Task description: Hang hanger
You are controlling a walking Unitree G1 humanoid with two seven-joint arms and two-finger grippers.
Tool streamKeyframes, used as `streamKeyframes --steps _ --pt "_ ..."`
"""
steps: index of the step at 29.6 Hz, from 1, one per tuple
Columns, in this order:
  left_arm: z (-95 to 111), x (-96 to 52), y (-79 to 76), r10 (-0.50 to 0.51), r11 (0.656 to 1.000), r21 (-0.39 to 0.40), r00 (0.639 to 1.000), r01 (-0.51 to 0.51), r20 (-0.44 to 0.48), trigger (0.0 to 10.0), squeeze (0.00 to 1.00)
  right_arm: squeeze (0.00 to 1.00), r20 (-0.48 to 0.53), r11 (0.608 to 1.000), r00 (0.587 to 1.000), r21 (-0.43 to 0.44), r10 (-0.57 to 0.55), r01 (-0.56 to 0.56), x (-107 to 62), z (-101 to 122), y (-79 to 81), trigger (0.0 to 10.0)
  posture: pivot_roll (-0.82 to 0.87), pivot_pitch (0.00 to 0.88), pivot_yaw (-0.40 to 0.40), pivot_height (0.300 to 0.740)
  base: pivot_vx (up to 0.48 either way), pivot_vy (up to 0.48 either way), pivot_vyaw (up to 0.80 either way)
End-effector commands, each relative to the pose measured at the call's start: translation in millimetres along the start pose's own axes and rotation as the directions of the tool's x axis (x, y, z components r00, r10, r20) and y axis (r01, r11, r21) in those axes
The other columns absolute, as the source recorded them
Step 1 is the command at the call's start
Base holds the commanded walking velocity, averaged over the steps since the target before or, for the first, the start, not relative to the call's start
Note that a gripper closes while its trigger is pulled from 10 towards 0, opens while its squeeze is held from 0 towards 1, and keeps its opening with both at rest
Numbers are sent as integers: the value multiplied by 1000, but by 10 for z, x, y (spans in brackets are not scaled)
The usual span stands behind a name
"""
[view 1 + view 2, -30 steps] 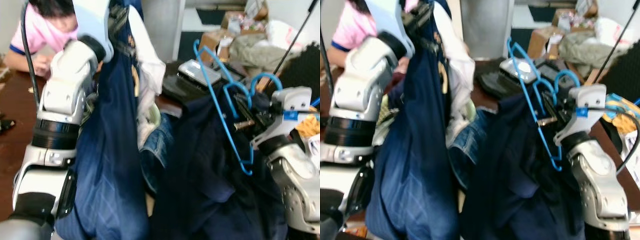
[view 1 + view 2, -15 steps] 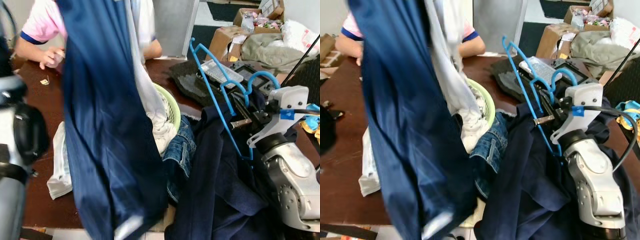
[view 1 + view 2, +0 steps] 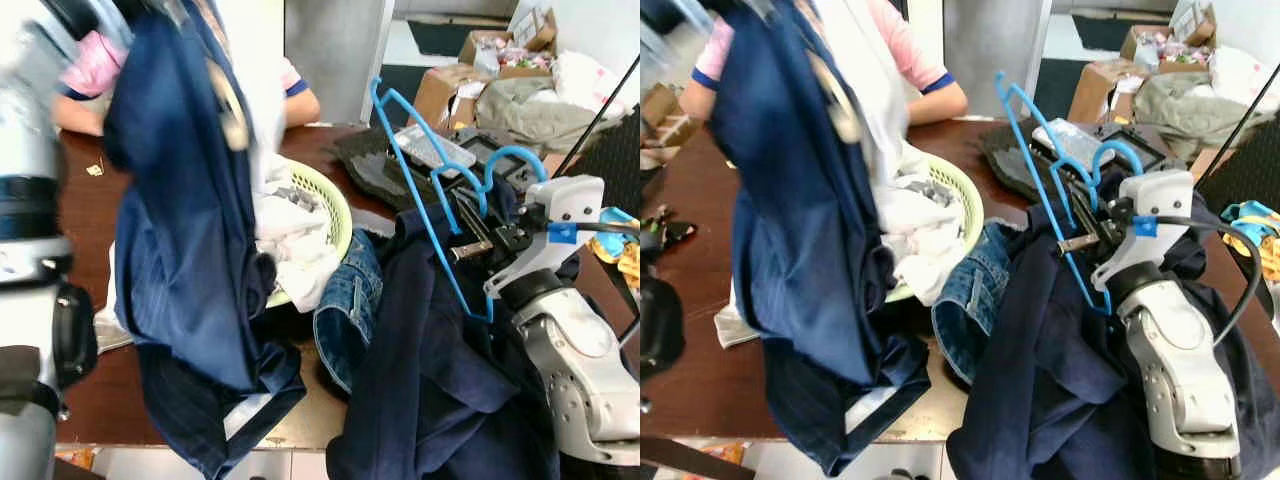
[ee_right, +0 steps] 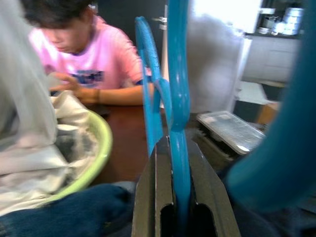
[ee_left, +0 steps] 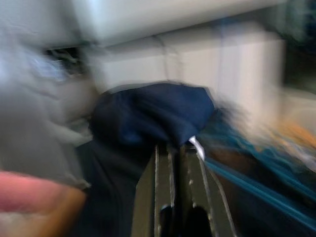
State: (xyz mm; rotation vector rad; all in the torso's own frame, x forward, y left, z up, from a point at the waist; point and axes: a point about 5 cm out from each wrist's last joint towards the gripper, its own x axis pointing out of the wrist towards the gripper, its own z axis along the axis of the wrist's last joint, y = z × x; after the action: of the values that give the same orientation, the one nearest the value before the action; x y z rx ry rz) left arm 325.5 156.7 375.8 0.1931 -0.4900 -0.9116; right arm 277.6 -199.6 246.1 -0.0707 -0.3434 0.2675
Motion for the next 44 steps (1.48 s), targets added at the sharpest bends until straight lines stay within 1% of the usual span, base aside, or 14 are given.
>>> streamKeyframes --steps 1,3,8,13,16,18,19,24,25,29,32,36,41,44 --pt "-129 -2 -343 -199 980 -25 980 198 -26 10000 0 0 -8 1000 1000 3 7 -7 -23 -8 1 10000 104 178 -12 740 0 0 0" --pt "-218 -81 -476 -271 962 -45 962 269 -33 10000 0 0 -11 1000 1000 2 6 -6 -30 -14 -2 10000 104 179 -12 740 0 0 0" --pt "-120 -264 -389 -250 963 -96 968 251 23 10000 0 0 -17 1000 1000 3 8 -8 -38 -27 -3 10000 107 186 -14 740 0 0 0" --pt "-182 -527 -162 -79 996 -47 992 74 -94 10000 0 0 -24 1000 1000 7 12 -12 -37 -49 -3 10000 115 194 -15 740 0 0 0" --pt "-157 -842 247 241 970 86 950 -229 -196 10000 0 0 -30 1000 999 10 19 -19 -37 -65 7 10000 122 201 -17 740 0 0 0" --pt "-157 -842 247 241 970 86 950 -229 -196 10000 0 0 -30 1000 999 10 19 -19 -37 -65 7 10000 122 201 -17 740 0 0 0" --pt "-139 -950 313 303 953 101 926 -287 -225 10000 0 0 -31 1000 999 11 20 -20 -37 -67 7 10000 123 203 -17 740 0 0 0" --pt "-161 -1082 213 249 968 86 924 -234 -291 10000 0 0 -32 1000 999 12 21 -21 -31 -68 3 10000 130 205 -19 740 0 0 0" --pt "-208 -1113 124 205 979 57 925 -198 -319 10000 1000 0 -31 1000 999 13 23 -23 -24 -68 9 10000 131 205 -19 740 0 0 0" --pt "-242 -1112 23 147 989 21 934 -149 -325 10000 1000 0 -31 1000 999 14 25 -25 -19 -68 13 10000 130 206 -23 740 0 0 0" --pt "-212 -1035 -276 -53 997 -71 964 36 -261 10000 1000 0 -33 1000 999 14 27 -27 -12 -69 14 10000 128 204 -24 740 0 0 0" --pt "-108 -1012 -424 -169 982 -118 966 148 -195 10000 1000 0 -34 1000 999 11 25 -24 -14 -68 9 10000 128 204 -24 740 0 0 0" --pt "-5 -1031 -446 -195 977 -120 968 177 -156 10000 1000 0 -34 1000 999 10 23 -23 -18 -66 1 10000 128 201 -27 740 0 0 0" --pt "152 -1023 -352 -127 989 -80 989 121 -75 10000 1000 0 -30 1000 999 7 22 -22 -9 -56 -12 10000 128 196 -30 740 0 0 0"
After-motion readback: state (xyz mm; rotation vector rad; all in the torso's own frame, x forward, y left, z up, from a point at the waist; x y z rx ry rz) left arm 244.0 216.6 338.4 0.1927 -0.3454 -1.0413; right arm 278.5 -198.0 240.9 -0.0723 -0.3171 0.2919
